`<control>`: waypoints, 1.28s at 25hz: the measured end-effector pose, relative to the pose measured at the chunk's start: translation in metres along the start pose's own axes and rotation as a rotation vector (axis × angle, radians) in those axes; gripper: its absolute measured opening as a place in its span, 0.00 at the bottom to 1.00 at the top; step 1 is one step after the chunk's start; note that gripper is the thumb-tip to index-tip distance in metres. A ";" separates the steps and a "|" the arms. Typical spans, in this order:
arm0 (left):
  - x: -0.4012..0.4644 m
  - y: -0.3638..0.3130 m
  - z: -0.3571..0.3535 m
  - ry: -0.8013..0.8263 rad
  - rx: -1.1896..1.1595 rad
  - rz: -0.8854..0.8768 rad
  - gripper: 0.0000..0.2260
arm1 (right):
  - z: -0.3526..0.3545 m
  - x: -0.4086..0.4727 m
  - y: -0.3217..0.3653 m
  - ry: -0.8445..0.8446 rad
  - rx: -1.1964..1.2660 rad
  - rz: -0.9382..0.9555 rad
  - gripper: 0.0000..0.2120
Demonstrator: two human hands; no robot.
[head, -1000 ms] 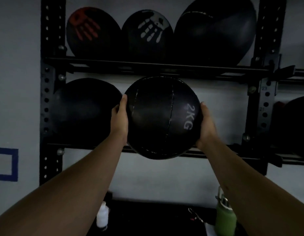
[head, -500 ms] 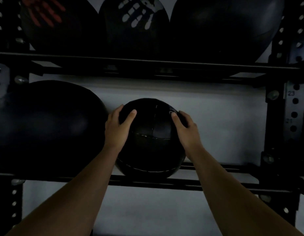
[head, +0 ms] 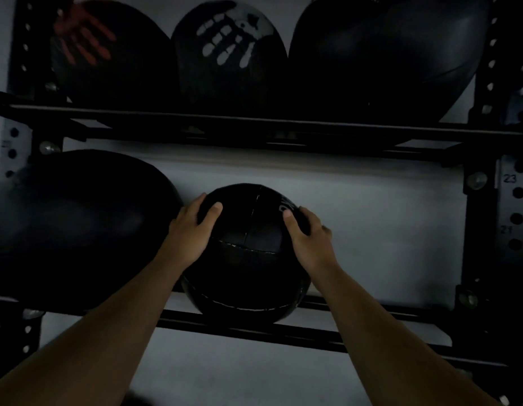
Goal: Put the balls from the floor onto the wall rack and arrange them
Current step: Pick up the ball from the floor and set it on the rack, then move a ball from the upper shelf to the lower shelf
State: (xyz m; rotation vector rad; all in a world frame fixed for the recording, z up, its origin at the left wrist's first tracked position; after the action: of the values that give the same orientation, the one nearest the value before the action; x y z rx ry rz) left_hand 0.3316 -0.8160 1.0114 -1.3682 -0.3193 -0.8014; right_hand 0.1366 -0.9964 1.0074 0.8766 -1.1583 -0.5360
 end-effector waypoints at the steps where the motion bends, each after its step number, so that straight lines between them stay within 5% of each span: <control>1: -0.001 -0.005 0.004 0.034 0.054 0.011 0.37 | 0.005 -0.001 0.005 0.017 -0.034 0.004 0.32; 9: -0.014 -0.146 0.004 -0.037 0.118 -0.256 0.24 | 0.120 0.011 0.094 -0.168 0.054 0.145 0.24; 18: -0.044 -0.282 -0.047 -0.139 0.189 -0.394 0.26 | 0.268 0.018 0.134 -0.293 0.021 0.219 0.20; 28: 0.031 -0.350 -0.052 -0.276 0.154 -0.462 0.35 | 0.306 0.105 0.217 -0.450 -0.063 0.441 0.20; 32: 0.089 -0.374 -0.041 -0.258 0.008 -0.467 0.39 | 0.302 0.158 0.238 -0.457 0.006 0.392 0.27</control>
State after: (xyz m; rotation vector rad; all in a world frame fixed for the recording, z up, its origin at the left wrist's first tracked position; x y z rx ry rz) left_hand 0.1336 -0.8807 1.3371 -1.4107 -0.8656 -1.0026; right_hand -0.1102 -1.0752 1.3320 0.5189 -1.7024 -0.4172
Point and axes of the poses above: each hand's wrist, its own x-axis towards the middle knuckle, its own z-axis out of the back of the hand, y = z × x, the point moved 7 cm from there along x, towards the middle knuckle, and after that the axes turned 5 degrees about -y, right-handed, at the moved point
